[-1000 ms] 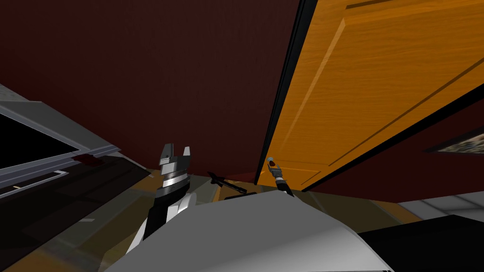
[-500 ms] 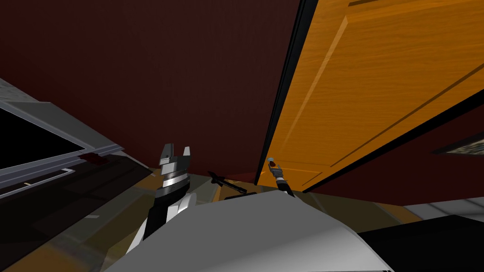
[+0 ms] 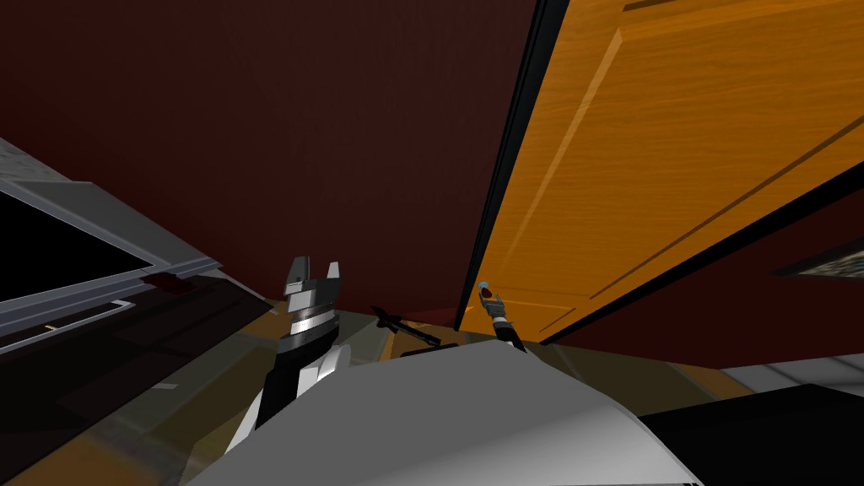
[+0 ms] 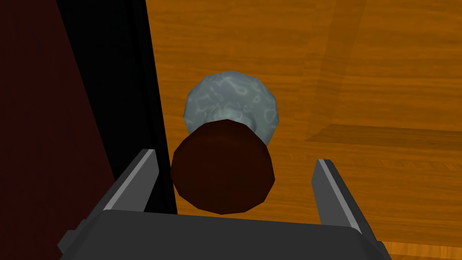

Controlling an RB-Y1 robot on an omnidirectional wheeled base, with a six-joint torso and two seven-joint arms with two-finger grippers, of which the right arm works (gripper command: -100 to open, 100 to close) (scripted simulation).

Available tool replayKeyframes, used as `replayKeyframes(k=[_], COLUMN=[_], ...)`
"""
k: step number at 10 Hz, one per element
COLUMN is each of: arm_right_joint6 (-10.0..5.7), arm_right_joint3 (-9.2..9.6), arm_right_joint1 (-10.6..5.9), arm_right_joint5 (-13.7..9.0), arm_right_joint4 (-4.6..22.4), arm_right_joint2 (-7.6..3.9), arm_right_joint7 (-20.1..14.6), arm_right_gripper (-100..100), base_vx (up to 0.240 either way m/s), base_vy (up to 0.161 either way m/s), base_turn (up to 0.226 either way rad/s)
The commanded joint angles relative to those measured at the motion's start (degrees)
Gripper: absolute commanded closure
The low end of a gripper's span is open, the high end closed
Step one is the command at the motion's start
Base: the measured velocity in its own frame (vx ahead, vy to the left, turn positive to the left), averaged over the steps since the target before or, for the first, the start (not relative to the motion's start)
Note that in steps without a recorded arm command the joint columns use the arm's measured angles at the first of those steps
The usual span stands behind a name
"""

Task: Pull the door open

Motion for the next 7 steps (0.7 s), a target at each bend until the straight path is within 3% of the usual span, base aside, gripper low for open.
replayKeyframes(k=[1, 2, 3, 7], arm_right_joint6=[0.00, 0.00, 0.00, 0.00], arm_right_joint3=[0.00, 0.00, 0.00, 0.00], arm_right_joint1=[0.00, 0.00, 0.00, 0.00], arm_right_joint5=[0.00, 0.00, 0.00, 0.00], arm_right_joint4=[0.00, 0.00, 0.00, 0.00], arm_right_joint2=[0.00, 0.00, 0.00, 0.00], arm_right_joint7=[0.00, 0.00, 0.00, 0.00], arm_right_gripper=[-100, -100, 100, 100], base_vx=[0.000, 0.000, 0.000, 0.000], base_vy=[0.000, 0.000, 0.000, 0.000], base_turn=[0.000, 0.000, 0.000, 0.000])
